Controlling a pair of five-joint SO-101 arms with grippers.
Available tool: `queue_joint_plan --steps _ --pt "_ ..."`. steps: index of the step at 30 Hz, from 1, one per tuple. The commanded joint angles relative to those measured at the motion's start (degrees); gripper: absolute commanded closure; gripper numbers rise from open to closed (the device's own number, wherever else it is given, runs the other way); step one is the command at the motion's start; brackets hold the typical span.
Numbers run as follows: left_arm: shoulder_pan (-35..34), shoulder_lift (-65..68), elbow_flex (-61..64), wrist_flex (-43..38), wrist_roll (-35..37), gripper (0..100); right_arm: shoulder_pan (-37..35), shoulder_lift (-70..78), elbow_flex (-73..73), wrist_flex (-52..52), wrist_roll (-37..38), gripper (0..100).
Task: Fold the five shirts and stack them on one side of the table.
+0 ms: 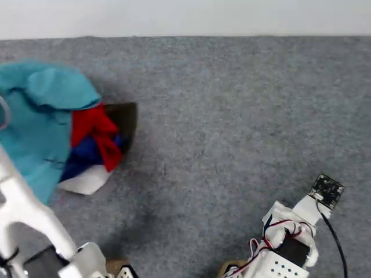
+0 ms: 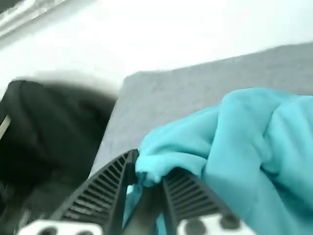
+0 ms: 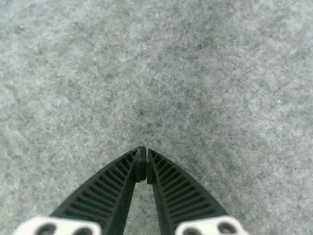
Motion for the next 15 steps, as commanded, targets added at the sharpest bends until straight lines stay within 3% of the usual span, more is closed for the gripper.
queue_joint_plan --steps 1,8,11,13,15 --pt "-5.9 4.2 -2.0 -4.6 -1.3 99 1.0 0.3 0.9 0.3 -0.5 98.8" --pt "-11.3 14.6 -2.3 -3.3 -10.7 97 1.0 0.3 0.9 0.3 -0.5 98.8" --pt "-13.6 13.6 -2.7 1.0 -16.4 84 1.0 0.3 0.9 0.3 -0.5 98.8" --pt "-14.5 11.9 -3.2 4.8 -16.9 74 1.0 0.3 0.9 0.3 -0.5 98.8" --pt "-14.6 9.3 -3.3 8.2 -17.1 70 1.0 0.3 0.9 0.3 -0.5 98.8"
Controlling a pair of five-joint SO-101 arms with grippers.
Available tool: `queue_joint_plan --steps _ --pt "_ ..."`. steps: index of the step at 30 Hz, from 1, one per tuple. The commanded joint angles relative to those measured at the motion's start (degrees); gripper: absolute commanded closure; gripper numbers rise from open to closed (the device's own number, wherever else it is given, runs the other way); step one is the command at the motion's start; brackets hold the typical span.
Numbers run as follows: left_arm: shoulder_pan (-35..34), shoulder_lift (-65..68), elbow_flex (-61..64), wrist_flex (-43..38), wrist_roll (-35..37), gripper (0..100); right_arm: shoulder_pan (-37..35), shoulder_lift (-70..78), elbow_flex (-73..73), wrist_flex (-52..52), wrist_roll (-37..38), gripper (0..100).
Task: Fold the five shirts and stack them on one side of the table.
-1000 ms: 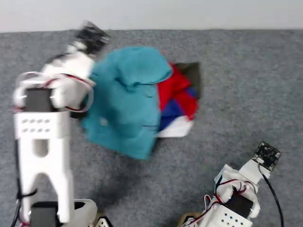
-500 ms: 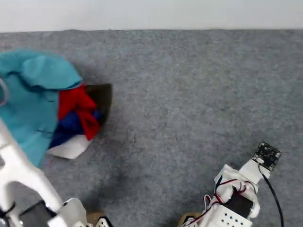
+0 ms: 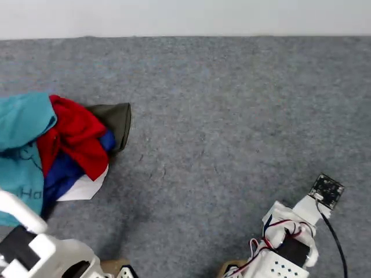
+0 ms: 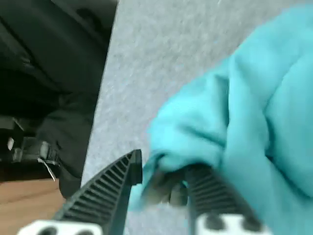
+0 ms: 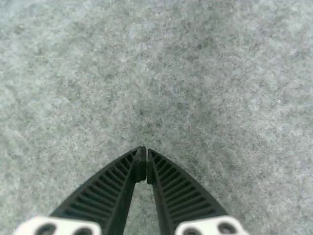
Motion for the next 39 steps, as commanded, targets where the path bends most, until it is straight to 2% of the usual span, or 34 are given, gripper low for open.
queue_joint_plan --steps 1,6,11,18,25,28,35,39 --pt "-0.3 -6.9 -2.8 5.5 -1.1 70 1.0 0.3 0.9 0.3 -0.5 98.8" --pt "5.5 -9.8 -2.7 12.3 -3.6 70 1.0 0.3 0.9 0.3 -0.5 98.8" --pt "11.7 -5.5 -2.7 17.5 -4.4 70 1.0 0.3 0.9 0.3 -0.5 98.8" --pt "14.7 4.5 -2.8 17.3 -4.5 70 1.0 0.3 0.9 0.3 -0.5 98.8" --pt "14.9 12.2 -2.9 10.2 -2.7 71 1.0 0.3 0.9 0.3 -0.5 98.8" --pt "14.9 13.0 -2.9 7.2 -2.2 77 1.0 0.3 0.9 0.3 -0.5 98.8" --pt "14.8 12.8 -4.5 7.3 -6.1 97 1.0 0.3 0.9 0.3 -0.5 98.8" --pt "12.9 12.8 -10.2 11.9 -6.1 97 1.0 0.3 0.9 0.3 -0.5 98.8"
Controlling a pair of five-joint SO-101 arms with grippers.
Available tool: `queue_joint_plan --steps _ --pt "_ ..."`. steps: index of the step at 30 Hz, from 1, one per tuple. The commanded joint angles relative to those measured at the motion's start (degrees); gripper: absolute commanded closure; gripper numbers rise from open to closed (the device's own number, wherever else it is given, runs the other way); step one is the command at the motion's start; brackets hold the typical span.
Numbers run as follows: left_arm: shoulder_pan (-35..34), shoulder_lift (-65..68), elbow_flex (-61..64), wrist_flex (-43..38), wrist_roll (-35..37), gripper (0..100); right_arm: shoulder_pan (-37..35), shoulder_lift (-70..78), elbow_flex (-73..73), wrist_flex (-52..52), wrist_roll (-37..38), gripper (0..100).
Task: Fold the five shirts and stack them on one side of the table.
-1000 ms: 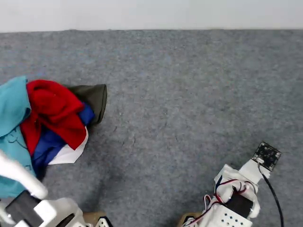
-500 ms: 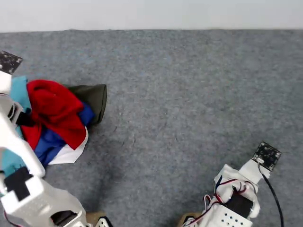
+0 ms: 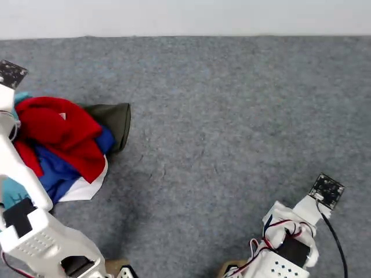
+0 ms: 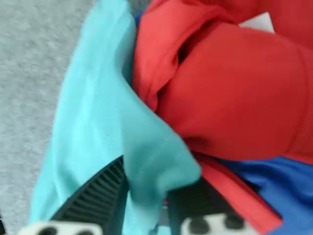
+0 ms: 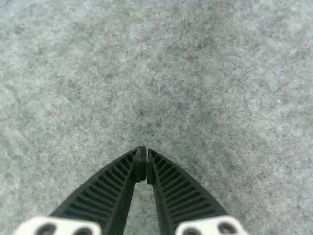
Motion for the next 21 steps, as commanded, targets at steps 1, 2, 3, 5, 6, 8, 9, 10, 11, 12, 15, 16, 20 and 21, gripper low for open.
queue_joint_plan --steps 1,2,3,5,6,8,9,10,11,12,15,16,20,21 --pt "-1.8 -0.7 -7.6 4.6 -0.6 96 1.0 0.3 0.9 0.3 -0.5 98.8" --pt "-2.1 -0.7 -9.4 6.4 -0.6 95 1.0 0.3 0.9 0.3 -0.5 98.8" --pt "-2.4 -0.7 -11.2 8.6 -1.0 94 1.0 0.3 0.9 0.3 -0.5 98.8" --pt "-3.7 -0.7 -14.5 13.8 -4.5 90 1.0 0.3 0.9 0.3 -0.5 98.8" --pt "-4.2 -0.6 -15.8 16.4 -6.5 87 1.0 0.3 0.9 0.3 -0.5 98.8" --pt "-5.7 -0.6 -17.5 20.2 -9.4 80 1.0 0.3 0.9 0.3 -0.5 98.8" --pt "-6.6 -0.6 -17.7 20.7 -9.9 78 1.0 0.3 0.9 0.3 -0.5 98.8" --pt "-7.5 -0.6 -17.9 20.7 -10.0 76 1.0 0.3 0.9 0.3 -0.5 98.8" --pt "-8.4 -0.6 -18.1 20.6 -10.5 75 1.0 0.3 0.9 0.3 -0.5 98.8" --pt "-9.2 -0.6 -18.0 20.5 -11.5 75 1.0 0.3 0.9 0.3 -0.5 98.8" --pt "-11.1 0.1 -17.5 20.5 -14.5 75 1.0 0.3 0.9 0.3 -0.5 98.8" --pt "-11.3 0.4 -17.2 20.5 -14.9 75 1.0 0.3 0.9 0.3 -0.5 98.8" --pt "-11.3 4.7 -16.0 19.1 -14.9 75 1.0 0.3 0.9 0.3 -0.5 98.8" --pt "-11.3 6.2 -16.1 18.5 -14.9 75 1.0 0.3 0.9 0.3 -0.5 98.8"
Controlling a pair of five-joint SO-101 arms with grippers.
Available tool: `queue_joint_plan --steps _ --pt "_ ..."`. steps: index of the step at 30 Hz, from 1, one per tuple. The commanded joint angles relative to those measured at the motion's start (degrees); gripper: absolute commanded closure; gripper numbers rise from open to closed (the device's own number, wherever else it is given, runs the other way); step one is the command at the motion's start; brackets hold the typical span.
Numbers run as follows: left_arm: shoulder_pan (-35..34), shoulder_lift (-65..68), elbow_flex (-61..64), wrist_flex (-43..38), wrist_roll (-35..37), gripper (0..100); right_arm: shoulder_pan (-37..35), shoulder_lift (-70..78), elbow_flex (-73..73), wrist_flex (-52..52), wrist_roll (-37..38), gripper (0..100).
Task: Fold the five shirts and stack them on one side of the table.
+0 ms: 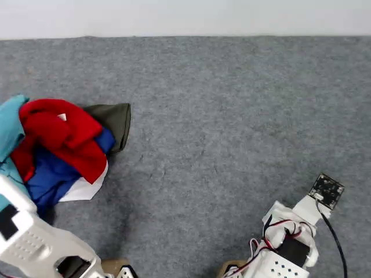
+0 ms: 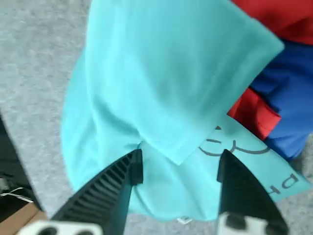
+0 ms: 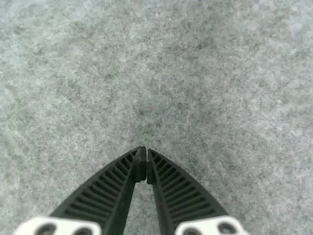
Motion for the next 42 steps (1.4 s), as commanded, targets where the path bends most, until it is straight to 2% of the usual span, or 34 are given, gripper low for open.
queue_joint_plan --steps 1,8,13,24,30,34,38,42 --pt "-0.3 3.5 -0.9 -0.7 -0.7 75 1.0 0.3 0.9 0.3 -0.5 98.8" --pt "-0.2 10.9 -0.9 -1.1 -0.7 77 1.0 0.3 0.9 0.3 -0.5 98.8" --pt "1.4 10.7 -1.7 -0.6 -0.6 100 1.0 0.3 0.9 0.3 -0.5 98.8" --pt "1.5 -4.9 -12.8 1.5 -0.3 99 1.0 0.3 0.9 0.3 -0.5 98.8" --pt "3.8 -15.2 -19.6 1.4 8.3 99 1.0 0.3 0.9 0.3 -0.5 98.8" --pt "8.6 -20.0 -26.2 1.1 14.9 99 1.0 0.3 0.9 0.3 -0.5 98.8" --pt "15.4 -23.2 -31.6 -0.3 23.0 99 1.0 0.3 0.9 0.3 -0.5 98.8" --pt "26.2 -25.1 -34.2 0.0 31.3 99 1.0 0.3 0.9 0.3 -0.5 98.8"
